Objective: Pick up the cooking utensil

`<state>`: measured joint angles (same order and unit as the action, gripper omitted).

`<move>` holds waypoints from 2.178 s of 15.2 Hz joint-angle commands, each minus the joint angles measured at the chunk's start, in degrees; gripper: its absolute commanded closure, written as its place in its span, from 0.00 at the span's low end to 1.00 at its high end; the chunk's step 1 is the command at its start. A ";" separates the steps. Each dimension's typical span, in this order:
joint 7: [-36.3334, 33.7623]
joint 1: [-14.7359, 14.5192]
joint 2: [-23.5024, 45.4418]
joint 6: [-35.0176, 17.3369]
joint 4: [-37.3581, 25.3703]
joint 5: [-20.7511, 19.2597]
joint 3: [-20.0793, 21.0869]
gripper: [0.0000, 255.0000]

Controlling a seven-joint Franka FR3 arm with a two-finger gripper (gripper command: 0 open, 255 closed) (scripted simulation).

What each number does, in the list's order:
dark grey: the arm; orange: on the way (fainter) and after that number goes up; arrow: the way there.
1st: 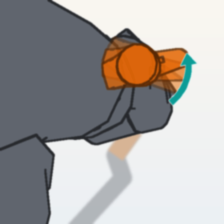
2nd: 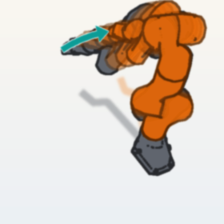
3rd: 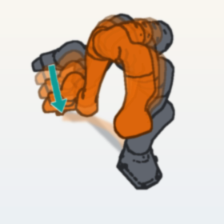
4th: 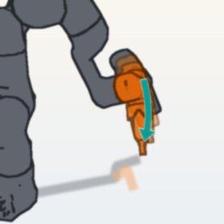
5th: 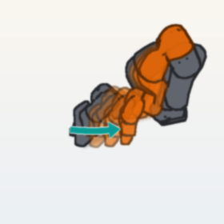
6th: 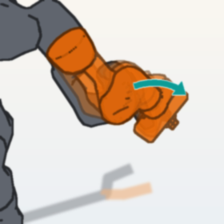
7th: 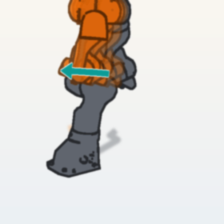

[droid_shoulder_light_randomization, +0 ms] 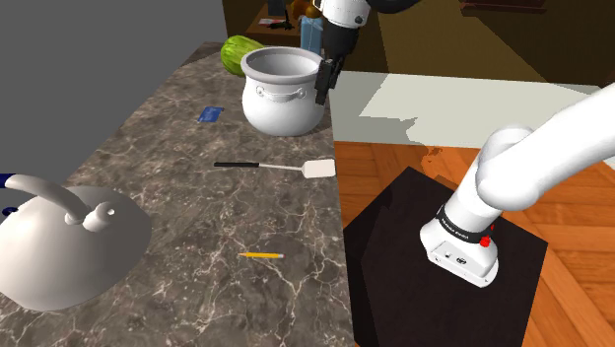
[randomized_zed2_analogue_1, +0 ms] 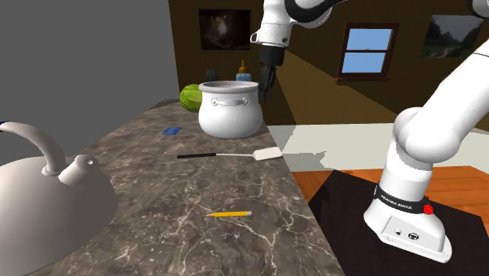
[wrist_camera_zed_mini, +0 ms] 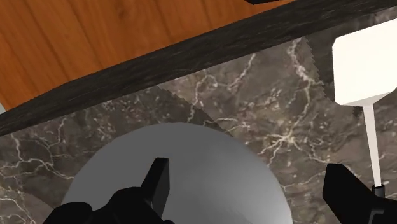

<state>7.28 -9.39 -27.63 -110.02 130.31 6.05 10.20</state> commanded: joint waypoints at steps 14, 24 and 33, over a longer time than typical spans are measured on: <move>-2.24 -8.14 19.65 -7.76 -8.86 -2.42 11.55 0.00; -2.64 -8.20 21.43 -13.64 -4.66 -2.98 11.88 1.00; -2.72 -8.21 21.60 -13.62 -4.85 -3.05 11.91 1.00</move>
<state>4.62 -17.60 -6.21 -123.64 125.62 3.07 22.09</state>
